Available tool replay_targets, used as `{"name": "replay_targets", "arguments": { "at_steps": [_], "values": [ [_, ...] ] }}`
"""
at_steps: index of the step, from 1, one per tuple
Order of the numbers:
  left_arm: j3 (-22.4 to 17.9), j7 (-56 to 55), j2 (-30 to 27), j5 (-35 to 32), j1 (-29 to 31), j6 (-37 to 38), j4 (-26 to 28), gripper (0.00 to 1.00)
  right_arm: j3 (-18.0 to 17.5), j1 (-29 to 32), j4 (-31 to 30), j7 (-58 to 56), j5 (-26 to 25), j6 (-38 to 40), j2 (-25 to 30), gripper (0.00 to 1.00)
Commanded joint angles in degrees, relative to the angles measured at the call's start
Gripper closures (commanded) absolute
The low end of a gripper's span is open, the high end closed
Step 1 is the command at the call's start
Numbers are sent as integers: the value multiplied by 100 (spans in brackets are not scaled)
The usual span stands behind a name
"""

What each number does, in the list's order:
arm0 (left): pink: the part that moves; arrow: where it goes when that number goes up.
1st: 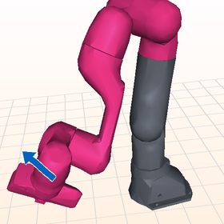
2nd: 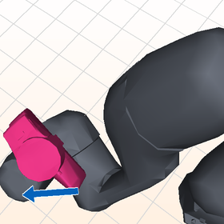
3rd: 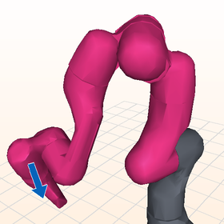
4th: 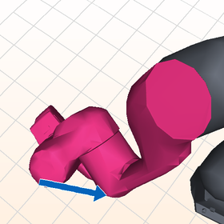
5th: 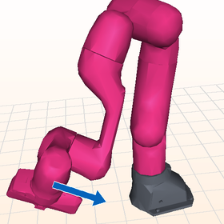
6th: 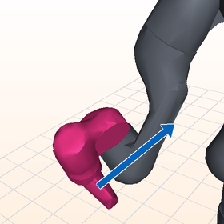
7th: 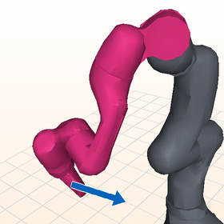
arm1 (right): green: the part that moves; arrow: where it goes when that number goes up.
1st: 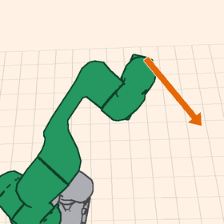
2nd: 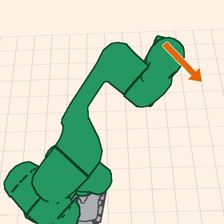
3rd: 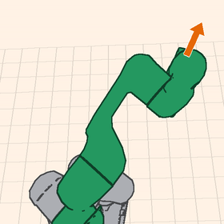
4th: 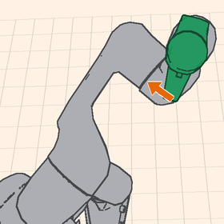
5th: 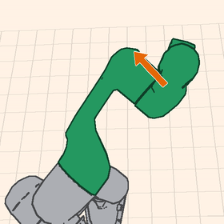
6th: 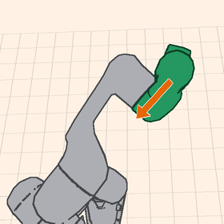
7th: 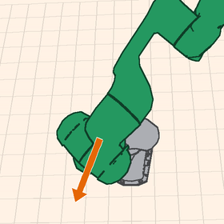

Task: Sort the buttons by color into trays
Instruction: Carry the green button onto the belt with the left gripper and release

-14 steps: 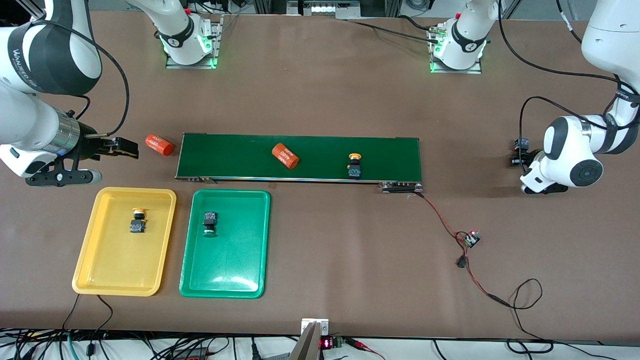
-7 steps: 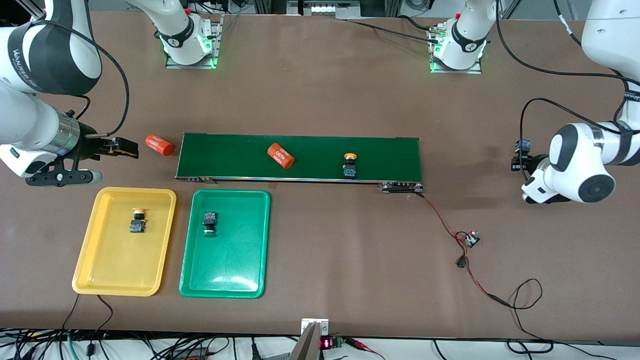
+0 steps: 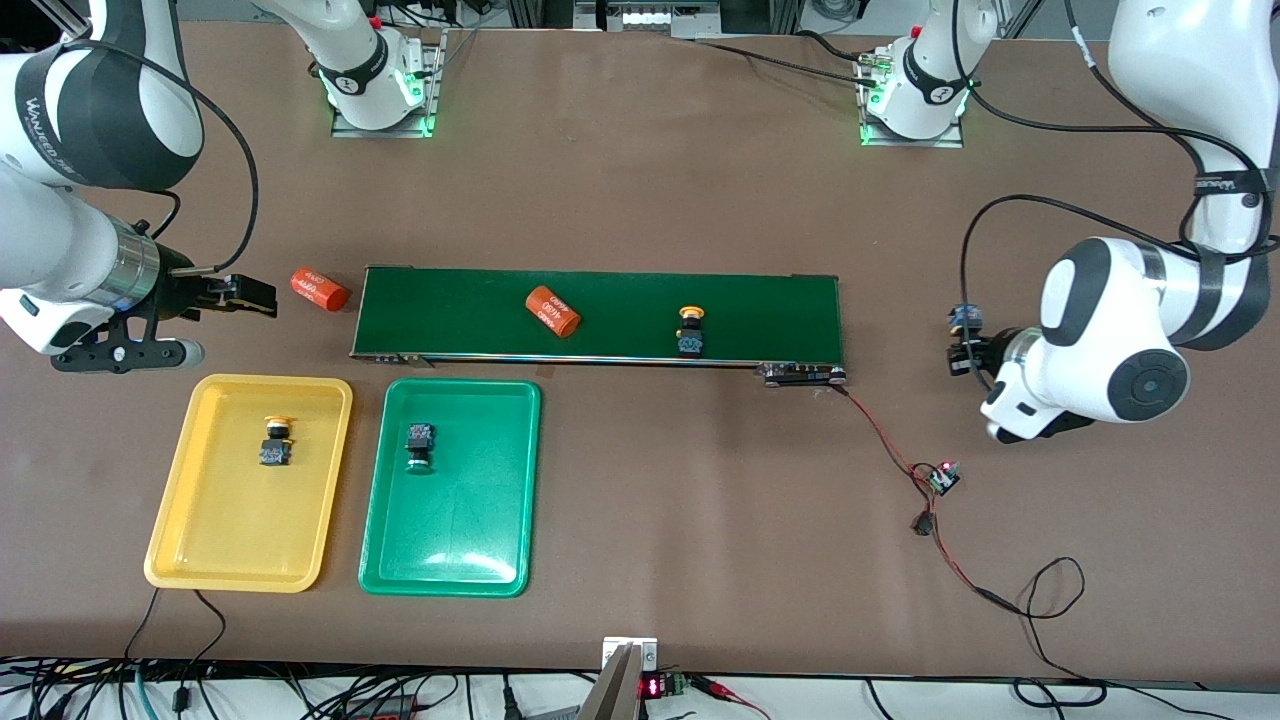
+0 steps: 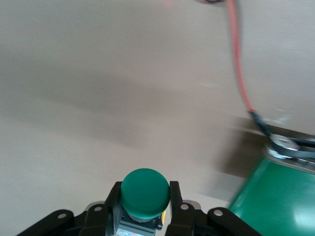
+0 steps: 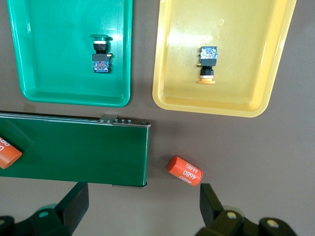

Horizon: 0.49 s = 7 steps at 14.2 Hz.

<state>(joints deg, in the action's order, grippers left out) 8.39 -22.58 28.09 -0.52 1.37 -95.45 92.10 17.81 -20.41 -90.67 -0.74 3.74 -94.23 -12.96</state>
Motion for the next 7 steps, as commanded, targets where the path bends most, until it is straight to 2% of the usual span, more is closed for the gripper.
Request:
{"name": "replay_targets", "arguments": {
  "at_steps": [1,7],
  "values": [
    [-66,-359,56,263,-469,-77,-148,71,-14,2,-91,-31,57,27,118,0],
    [-66,-1115,100,429,-1146,-728,-105,71,-14,2,-91,-31,57,36,118,0]
  ]
}}
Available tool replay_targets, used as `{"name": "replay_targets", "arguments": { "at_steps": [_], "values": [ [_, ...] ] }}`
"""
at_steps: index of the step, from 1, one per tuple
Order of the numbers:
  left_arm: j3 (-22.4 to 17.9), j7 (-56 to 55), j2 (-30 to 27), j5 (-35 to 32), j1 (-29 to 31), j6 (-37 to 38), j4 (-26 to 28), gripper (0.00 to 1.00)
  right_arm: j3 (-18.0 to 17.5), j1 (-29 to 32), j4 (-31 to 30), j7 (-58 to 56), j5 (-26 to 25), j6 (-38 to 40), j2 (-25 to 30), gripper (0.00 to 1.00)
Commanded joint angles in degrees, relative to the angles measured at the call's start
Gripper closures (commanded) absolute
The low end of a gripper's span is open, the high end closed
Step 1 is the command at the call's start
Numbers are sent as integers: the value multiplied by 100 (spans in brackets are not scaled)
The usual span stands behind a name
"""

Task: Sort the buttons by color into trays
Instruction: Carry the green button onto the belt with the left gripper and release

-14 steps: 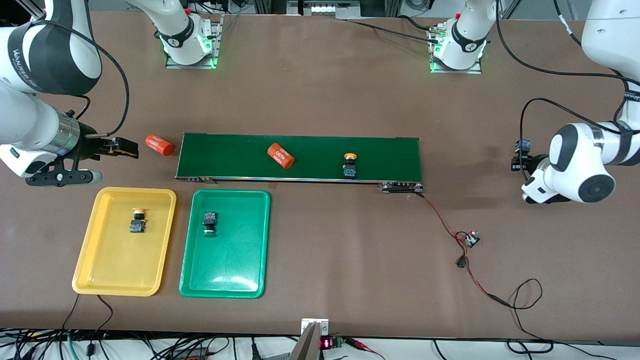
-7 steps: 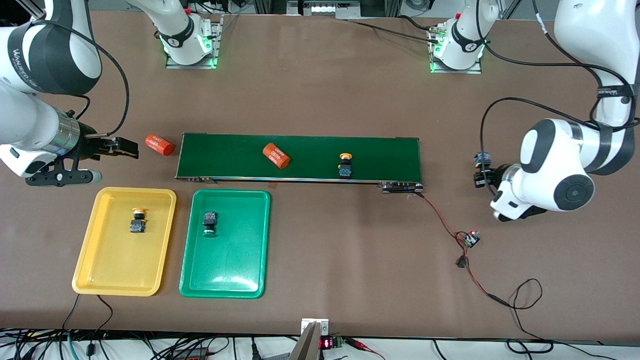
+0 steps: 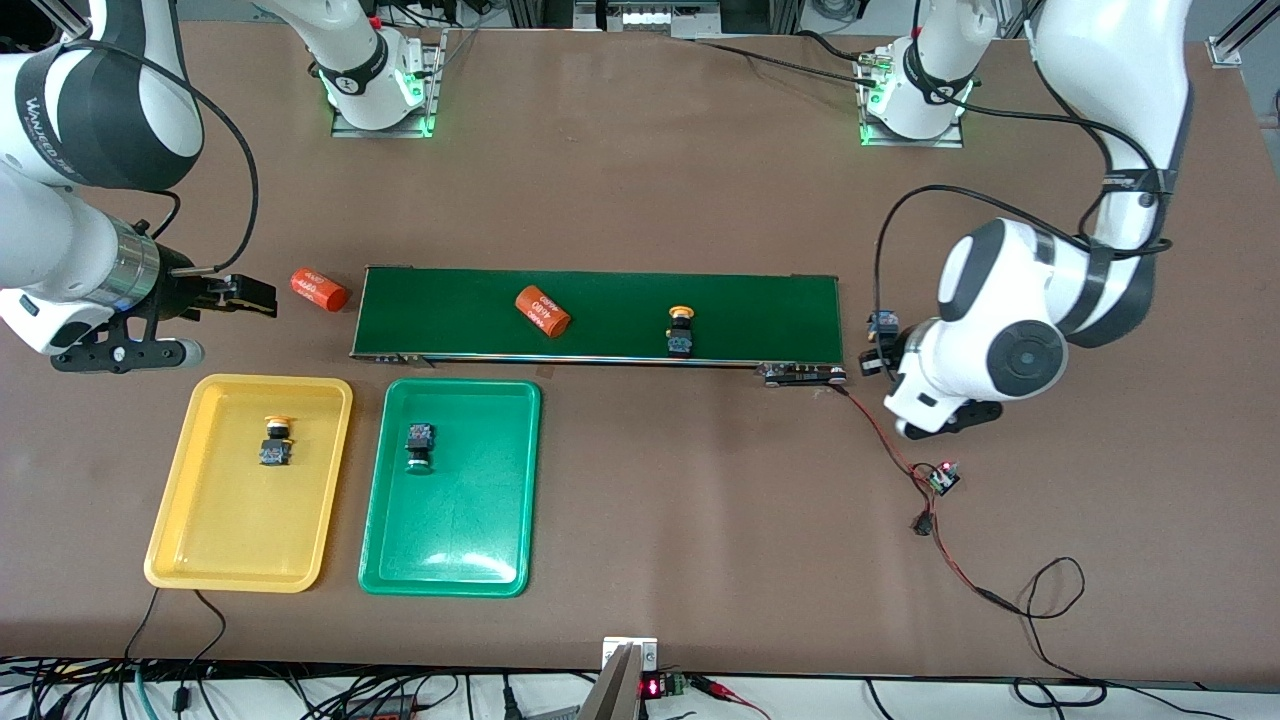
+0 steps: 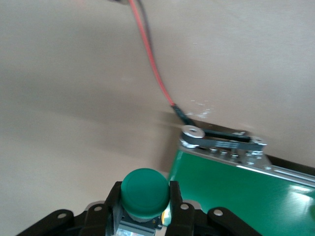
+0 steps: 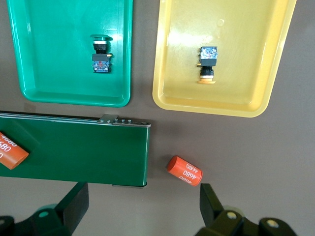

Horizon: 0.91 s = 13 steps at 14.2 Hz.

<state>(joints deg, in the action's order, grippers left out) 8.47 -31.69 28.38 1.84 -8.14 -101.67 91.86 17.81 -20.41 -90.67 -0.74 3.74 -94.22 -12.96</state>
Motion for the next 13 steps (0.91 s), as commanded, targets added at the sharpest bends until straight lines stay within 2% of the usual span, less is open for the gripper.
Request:
{"name": "replay_targets", "arguments": {
  "at_steps": [1,4,10,11,12,13],
  "values": [
    [-73,-328,97,211,-310,-264,-46,71,-14,2,-91,-31,57,36,118,0],
    [-82,-706,326,202,-679,-581,77,71,-14,2,-100,-40,57,36,118,0],
    [-82,-917,598,97,-909,-714,165,70,-14,2,-100,-40,57,44,118,0],
    [-82,-918,625,97,-909,-714,157,64,-14,10,-100,-40,57,36,118,0],
    [-82,-918,634,88,-909,-740,157,38,-14,10,-100,-40,57,44,118,0],
    [-82,-926,634,97,-909,-766,157,20,-14,10,-100,-40,57,45,118,0]
  ]
}}
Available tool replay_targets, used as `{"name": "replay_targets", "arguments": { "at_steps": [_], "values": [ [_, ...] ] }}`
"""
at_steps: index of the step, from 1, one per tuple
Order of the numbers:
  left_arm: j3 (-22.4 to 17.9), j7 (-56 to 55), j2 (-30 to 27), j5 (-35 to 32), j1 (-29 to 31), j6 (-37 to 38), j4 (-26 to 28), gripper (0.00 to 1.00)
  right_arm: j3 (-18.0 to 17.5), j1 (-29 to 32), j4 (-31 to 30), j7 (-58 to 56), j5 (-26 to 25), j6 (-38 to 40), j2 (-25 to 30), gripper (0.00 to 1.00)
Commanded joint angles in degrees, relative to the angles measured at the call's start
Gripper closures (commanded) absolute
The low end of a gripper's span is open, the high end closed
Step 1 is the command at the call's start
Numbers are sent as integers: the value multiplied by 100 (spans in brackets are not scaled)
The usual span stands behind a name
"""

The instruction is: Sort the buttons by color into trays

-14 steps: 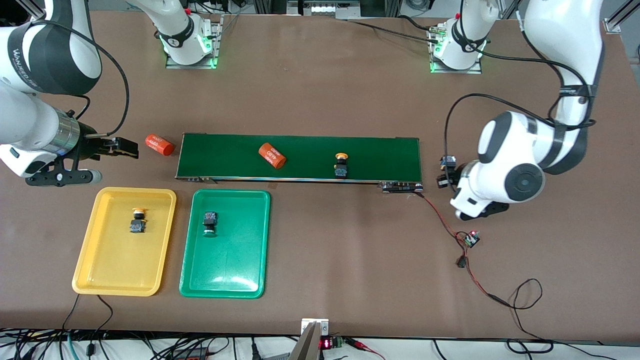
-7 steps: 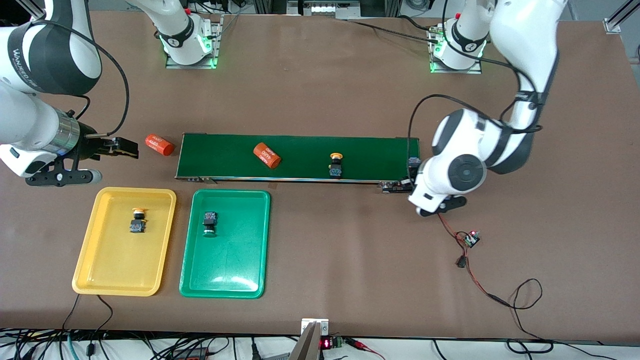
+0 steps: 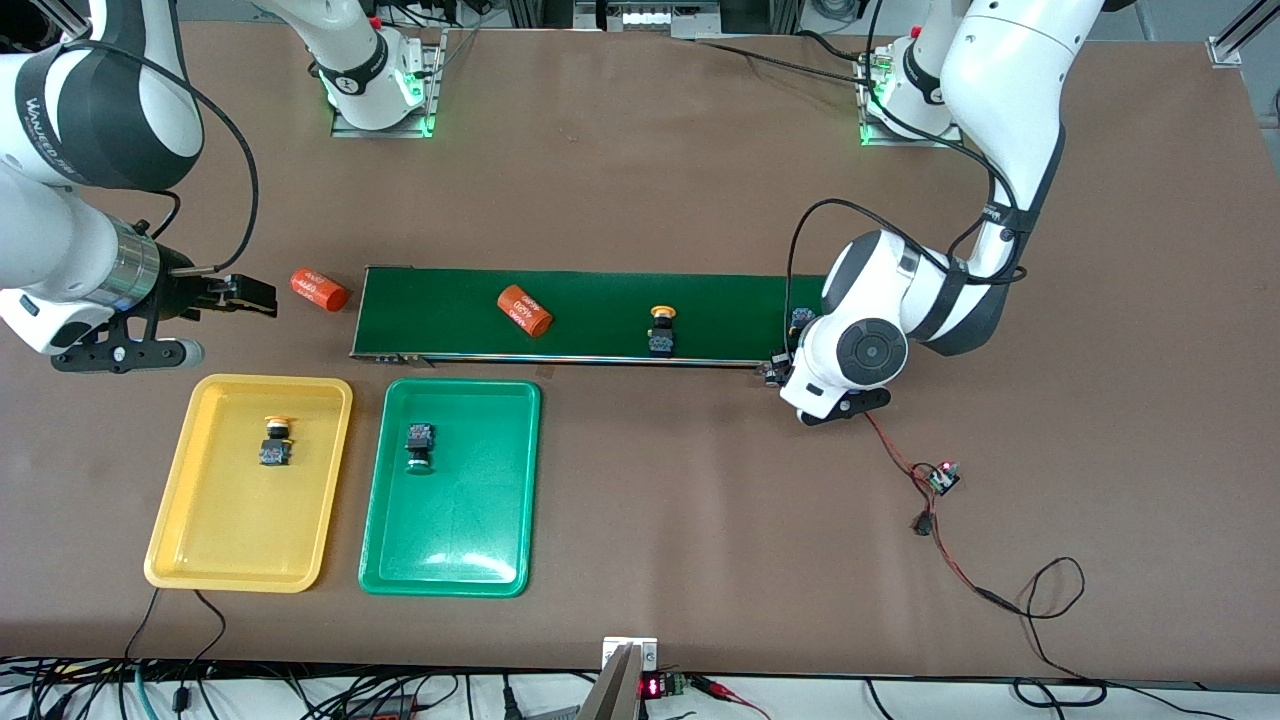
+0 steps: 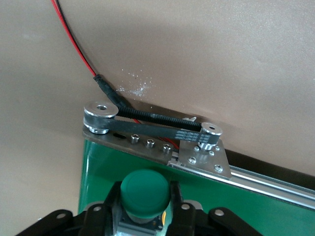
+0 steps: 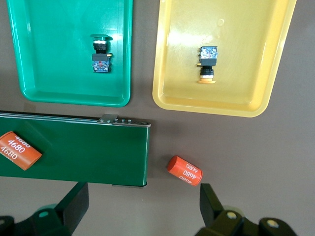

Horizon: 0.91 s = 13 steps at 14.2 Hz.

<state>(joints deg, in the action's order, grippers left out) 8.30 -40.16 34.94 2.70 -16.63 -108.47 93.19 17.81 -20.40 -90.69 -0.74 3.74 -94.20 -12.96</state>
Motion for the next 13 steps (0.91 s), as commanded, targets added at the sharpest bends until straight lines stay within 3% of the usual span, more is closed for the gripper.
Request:
{"name": "replay_targets", "arguments": {
  "at_steps": [1,2,5,7,9,13],
  "values": [
    [-66,-123,-31,11,-60,-96,15,9,-14,10,-98,-40,57,42,118,0],
    [-66,-263,-31,20,-51,-104,-19,0,-14,10,-98,-40,57,42,118,0],
    [-66,-589,-92,38,-34,-96,-194,0,-14,10,-98,-40,57,42,118,0],
    [-100,-441,-145,-23,80,35,-694,0,-14,10,-89,-40,57,42,118,0],
    [-144,434,-250,-330,168,281,-994,5,-14,1,-89,-40,57,42,118,0],
    [-503,1755,-496,-340,467,1141,-1521,0,-14,1,-89,-31,57,33,118,0]
  ]
}}
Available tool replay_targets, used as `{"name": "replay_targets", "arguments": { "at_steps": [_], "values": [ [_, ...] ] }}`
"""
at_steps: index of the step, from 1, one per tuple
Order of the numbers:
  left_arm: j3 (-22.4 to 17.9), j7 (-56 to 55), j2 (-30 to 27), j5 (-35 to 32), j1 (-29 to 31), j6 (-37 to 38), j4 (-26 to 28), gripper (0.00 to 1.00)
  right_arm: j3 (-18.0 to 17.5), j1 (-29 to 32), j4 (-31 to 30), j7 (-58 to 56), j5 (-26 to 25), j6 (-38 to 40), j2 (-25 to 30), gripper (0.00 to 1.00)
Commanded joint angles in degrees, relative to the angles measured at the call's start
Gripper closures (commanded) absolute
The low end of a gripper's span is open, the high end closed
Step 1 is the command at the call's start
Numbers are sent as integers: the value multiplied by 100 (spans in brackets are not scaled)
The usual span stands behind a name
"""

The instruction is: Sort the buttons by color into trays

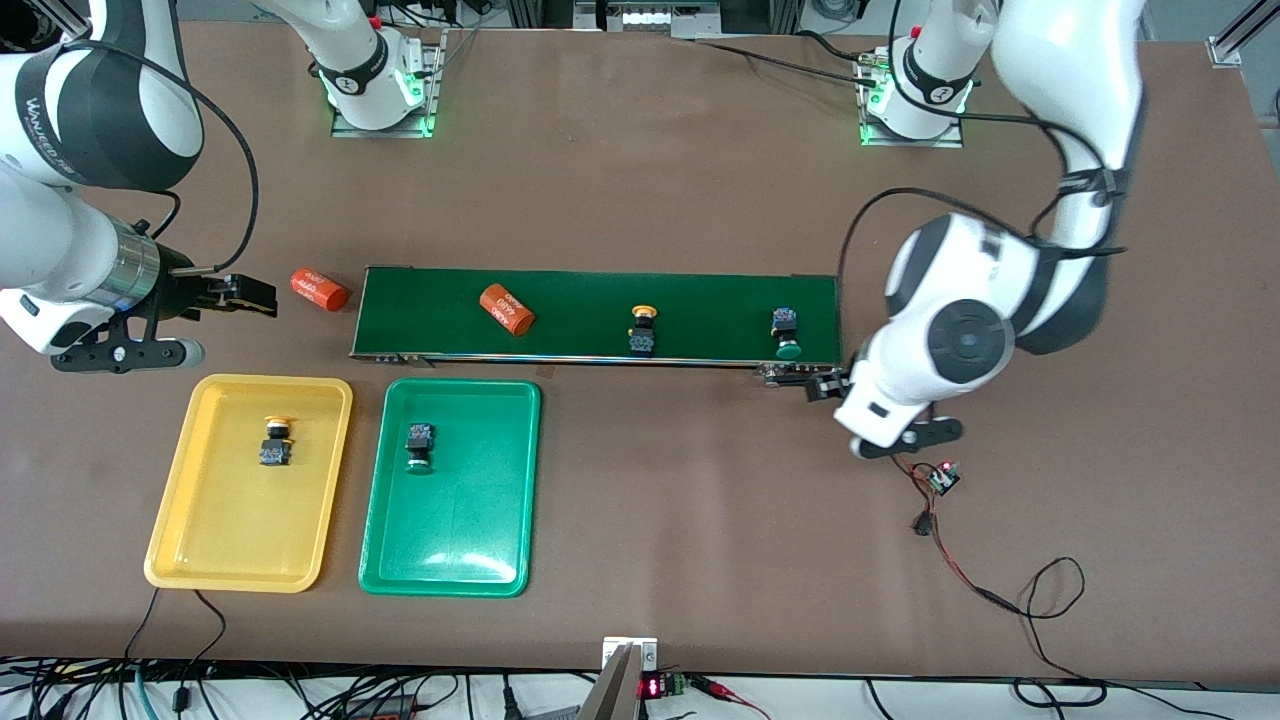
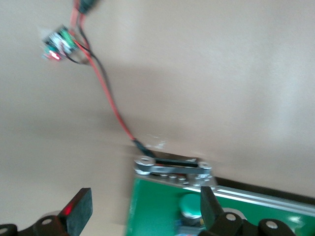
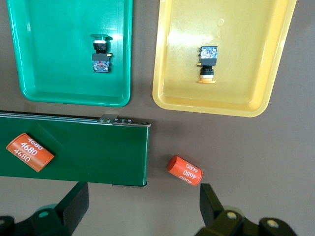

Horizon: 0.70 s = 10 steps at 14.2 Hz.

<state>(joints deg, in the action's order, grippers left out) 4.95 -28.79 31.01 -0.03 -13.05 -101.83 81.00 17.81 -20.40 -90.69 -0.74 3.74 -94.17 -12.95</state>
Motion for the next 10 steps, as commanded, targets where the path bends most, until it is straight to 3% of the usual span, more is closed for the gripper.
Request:
{"name": "replay_targets", "arguments": {
  "at_steps": [1,5,10],
  "values": [
    [-353,924,-121,-59,136,776,-539,0,-14,-7,-89,-23,57,31,118,0],
    [-478,1463,-375,11,741,1341,-1147,0,-23,-288,-54,196,48,-48,74,0],
    [-425,1682,-674,117,1182,1736,-1429,0,-23,-552,-54,610,48,-154,-5,0]
  ]
}}
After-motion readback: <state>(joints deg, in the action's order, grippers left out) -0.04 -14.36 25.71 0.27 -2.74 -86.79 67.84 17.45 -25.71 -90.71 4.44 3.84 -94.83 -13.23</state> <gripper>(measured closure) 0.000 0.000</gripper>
